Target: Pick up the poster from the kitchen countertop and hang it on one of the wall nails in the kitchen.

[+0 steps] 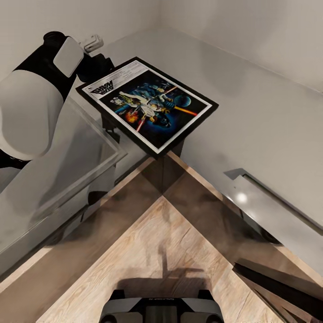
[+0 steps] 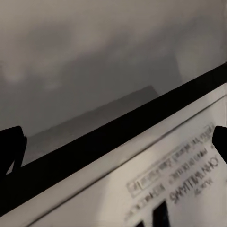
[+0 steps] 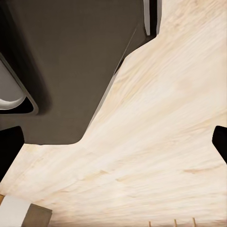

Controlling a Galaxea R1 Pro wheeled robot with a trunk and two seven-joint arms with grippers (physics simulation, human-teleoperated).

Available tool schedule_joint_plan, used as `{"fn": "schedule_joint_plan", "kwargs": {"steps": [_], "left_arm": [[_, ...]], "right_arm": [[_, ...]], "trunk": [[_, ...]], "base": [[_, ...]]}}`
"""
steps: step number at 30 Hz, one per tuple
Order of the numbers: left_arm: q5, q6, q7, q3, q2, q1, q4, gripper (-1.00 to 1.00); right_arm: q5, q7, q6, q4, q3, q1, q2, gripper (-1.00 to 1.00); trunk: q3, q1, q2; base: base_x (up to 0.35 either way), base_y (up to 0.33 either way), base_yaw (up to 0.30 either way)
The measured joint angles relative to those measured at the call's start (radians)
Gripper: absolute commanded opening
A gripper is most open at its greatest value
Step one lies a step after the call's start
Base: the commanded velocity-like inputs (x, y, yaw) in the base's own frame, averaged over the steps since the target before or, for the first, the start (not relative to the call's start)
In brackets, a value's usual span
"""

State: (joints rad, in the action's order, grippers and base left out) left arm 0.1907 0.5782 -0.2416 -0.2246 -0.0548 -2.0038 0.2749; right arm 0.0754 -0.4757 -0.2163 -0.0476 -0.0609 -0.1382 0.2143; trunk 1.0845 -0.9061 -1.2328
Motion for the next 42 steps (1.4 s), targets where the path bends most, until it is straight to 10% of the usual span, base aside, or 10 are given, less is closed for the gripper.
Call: {"fn": "schedule_joint_plan", "kwargs": {"steps": [42], "left_arm": [[0.001,-0.004,0.006,0.000,0.000,0.000,-0.006,1.00]], "right_arm": [[0.000,0.000,0.000,0.000,0.000,0.000,0.000,1.00]], "trunk": [[0.000,0.000,0.000]], "base": [[-0.174,-0.040,0.000]]}}
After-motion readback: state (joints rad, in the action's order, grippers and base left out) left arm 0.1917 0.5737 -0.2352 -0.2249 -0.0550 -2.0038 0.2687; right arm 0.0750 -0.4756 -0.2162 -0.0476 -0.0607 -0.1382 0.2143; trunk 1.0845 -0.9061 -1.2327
